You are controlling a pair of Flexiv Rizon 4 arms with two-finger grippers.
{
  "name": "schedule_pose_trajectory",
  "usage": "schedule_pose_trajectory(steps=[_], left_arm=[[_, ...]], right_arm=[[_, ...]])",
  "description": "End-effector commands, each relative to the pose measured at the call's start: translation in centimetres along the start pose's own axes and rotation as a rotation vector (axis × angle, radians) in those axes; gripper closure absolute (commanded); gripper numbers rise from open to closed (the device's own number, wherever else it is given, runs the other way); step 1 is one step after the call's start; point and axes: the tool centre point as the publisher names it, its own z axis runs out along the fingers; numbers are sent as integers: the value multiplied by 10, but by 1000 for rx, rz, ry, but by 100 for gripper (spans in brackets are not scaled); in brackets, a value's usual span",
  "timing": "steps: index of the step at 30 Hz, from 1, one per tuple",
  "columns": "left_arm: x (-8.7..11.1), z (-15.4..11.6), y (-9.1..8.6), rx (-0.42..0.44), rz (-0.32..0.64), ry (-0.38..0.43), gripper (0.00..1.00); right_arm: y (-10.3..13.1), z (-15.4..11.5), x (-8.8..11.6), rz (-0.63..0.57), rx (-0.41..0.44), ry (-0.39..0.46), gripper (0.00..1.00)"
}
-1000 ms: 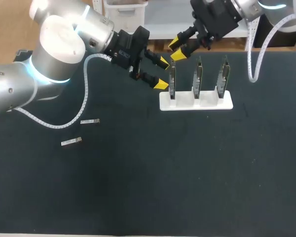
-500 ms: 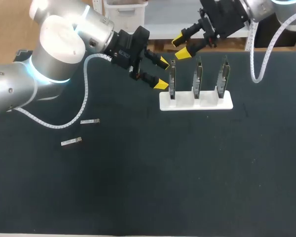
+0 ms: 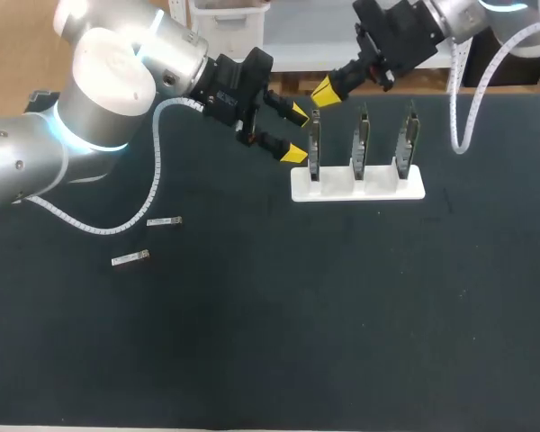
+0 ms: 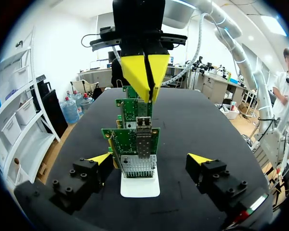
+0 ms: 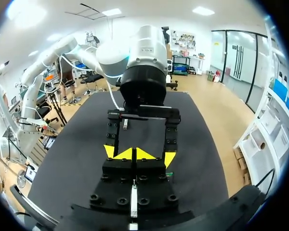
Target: Pick up the optical module with the left hand, and insert it into the network port with the right hand.
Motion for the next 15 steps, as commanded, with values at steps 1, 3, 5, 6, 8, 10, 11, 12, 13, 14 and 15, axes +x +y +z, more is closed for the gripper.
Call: schedule_pose_trajectory(steps=[1, 3, 5, 6, 8, 10, 11, 12, 13, 14, 15], left_arm=[[-1, 0, 2, 4, -1, 4, 0], [-1, 0, 2, 4, -1, 4, 0], [-1, 0, 2, 4, -1, 4, 0], [-1, 0, 2, 4, -1, 4, 0], [-1, 0, 2, 4, -1, 4, 0], [-1, 0, 2, 4, -1, 4, 0], [-1, 0, 2, 4, -1, 4, 0], [-1, 0, 2, 4, -1, 4, 0], [-1, 0, 2, 4, -1, 4, 0], [-1, 0, 2, 4, -1, 4, 0], [-1, 0, 2, 4, -1, 4, 0]], right_arm=[[-4, 4, 1, 5, -12, 12, 100], [-5, 5, 3, 12, -15, 18, 100], [-5, 7, 5, 16, -18, 23, 100], [-5, 7, 6, 19, -20, 24, 100], [-5, 8, 7, 23, -24, 32, 100], [-5, 9, 9, 30, -25, 35, 100], [-5, 9, 10, 35, -27, 37, 100], [-5, 9, 11, 38, -28, 39, 100], [-5, 10, 12, 41, -30, 42, 100], [-5, 10, 13, 42, -30, 46, 100], [-5, 10, 13, 45, -31, 49, 100]])
